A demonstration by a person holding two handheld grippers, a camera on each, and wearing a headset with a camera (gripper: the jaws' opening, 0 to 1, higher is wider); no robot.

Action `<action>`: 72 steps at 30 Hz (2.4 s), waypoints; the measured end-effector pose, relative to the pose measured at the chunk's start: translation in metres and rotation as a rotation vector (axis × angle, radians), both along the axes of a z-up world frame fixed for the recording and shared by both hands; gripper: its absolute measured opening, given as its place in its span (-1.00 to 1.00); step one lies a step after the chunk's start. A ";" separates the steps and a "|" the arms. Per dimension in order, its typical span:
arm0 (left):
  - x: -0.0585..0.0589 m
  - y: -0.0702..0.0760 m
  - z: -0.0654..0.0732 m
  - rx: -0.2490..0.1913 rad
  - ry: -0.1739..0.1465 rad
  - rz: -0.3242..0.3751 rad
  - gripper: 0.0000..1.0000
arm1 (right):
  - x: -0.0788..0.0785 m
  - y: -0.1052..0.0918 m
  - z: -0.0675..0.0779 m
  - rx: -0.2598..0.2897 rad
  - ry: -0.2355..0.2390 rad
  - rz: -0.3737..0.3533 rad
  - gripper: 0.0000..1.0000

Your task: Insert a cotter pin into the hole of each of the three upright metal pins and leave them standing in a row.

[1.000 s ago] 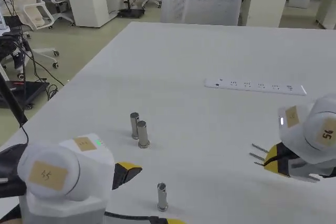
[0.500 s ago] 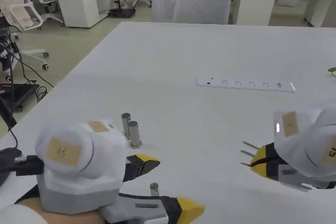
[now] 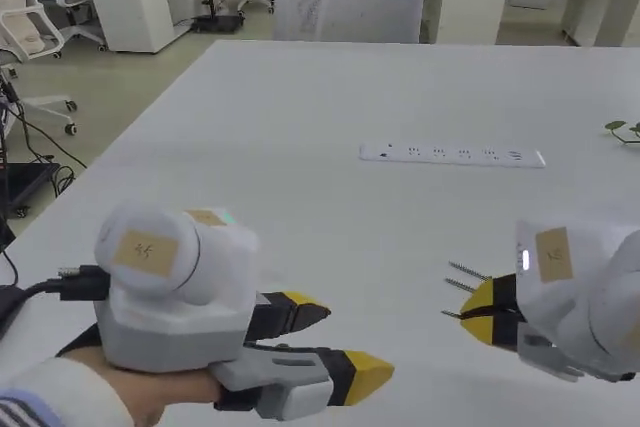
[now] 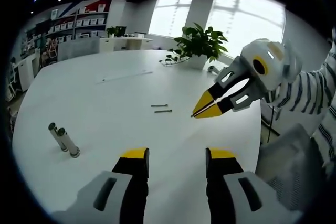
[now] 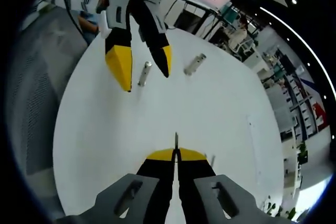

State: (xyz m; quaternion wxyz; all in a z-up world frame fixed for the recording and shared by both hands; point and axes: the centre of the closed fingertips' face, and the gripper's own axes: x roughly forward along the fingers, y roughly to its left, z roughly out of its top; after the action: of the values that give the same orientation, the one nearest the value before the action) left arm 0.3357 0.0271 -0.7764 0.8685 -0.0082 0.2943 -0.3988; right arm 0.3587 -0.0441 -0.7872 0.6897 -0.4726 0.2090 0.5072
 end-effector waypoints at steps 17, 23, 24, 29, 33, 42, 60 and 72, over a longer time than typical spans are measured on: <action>0.000 -0.030 0.002 -0.039 0.037 -0.072 -0.54 | -0.018 0.011 0.000 0.016 -0.064 0.024 -0.96; -0.003 -0.036 0.004 -0.076 0.074 -0.077 -0.72 | -0.023 0.015 0.001 0.023 -0.072 0.030 -0.96; -0.003 -0.037 0.003 -0.078 0.078 -0.077 -0.73 | -0.024 0.016 0.001 0.025 -0.070 0.031 -0.96; -0.004 -0.038 0.004 -0.099 0.096 -0.067 -0.77 | -0.027 0.019 0.002 0.029 -0.076 0.036 -0.96; -0.005 -0.040 0.005 -0.113 0.109 -0.069 -0.85 | -0.028 0.020 0.005 0.037 -0.083 0.039 -0.96; -0.008 -0.042 0.004 -0.115 0.126 -0.077 -0.90 | -0.032 0.025 0.005 0.048 -0.081 0.059 -0.96; -0.007 -0.041 0.004 -0.131 0.167 -0.062 -0.98 | -0.033 0.029 0.008 0.064 -0.090 0.065 -0.96; -0.011 -0.041 0.002 -0.097 0.162 -0.099 -0.99 | -0.037 0.032 0.009 0.070 -0.091 0.075 -0.96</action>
State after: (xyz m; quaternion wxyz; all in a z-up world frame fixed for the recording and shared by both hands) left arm 0.3251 -0.0143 -0.7745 0.8197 -0.0680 0.3439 -0.4530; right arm 0.3221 -0.0122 -0.7777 0.6951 -0.4783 0.1417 0.5177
